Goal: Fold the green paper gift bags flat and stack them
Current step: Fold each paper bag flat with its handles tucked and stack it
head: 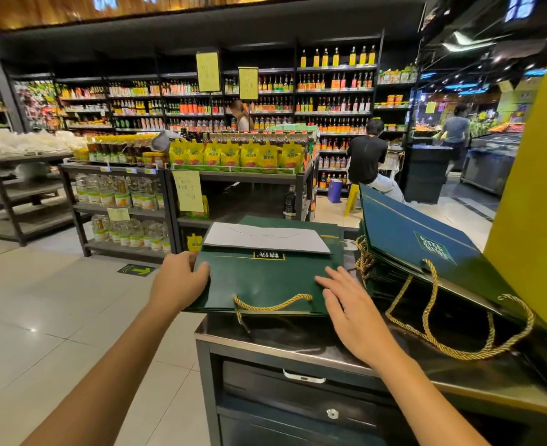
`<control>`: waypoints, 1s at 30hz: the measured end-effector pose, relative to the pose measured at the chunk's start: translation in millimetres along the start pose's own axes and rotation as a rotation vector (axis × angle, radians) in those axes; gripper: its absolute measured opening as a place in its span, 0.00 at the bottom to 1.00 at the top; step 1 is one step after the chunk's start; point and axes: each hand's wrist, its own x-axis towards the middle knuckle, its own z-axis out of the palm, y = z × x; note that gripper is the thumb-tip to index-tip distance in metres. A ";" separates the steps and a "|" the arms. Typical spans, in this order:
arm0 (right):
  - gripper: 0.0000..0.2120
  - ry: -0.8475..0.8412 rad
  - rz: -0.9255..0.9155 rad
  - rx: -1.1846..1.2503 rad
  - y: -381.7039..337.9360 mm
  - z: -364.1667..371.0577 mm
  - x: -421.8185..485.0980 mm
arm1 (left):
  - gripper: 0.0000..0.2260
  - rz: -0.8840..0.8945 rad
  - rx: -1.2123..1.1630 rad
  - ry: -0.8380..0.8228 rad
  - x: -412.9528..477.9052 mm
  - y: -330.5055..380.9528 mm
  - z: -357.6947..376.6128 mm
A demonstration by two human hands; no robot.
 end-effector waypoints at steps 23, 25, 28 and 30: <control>0.20 -0.046 0.005 0.064 5.2 0.3 -4.0 | 0.07 0.683 0.174 -0.403 -51.1 98.3 44.5; 0.20 -0.051 0.009 0.062 5.1 0.2 -4.0 | 0.05 0.661 0.105 -0.396 -49.8 96.3 46.0; 0.20 -0.050 0.013 0.054 5.1 0.4 -4.2 | 0.04 0.585 -0.137 -0.400 -47.9 93.0 45.5; 0.19 -0.048 0.019 0.055 4.8 -0.1 -4.7 | 0.04 0.503 -0.344 -0.394 -46.3 93.0 41.6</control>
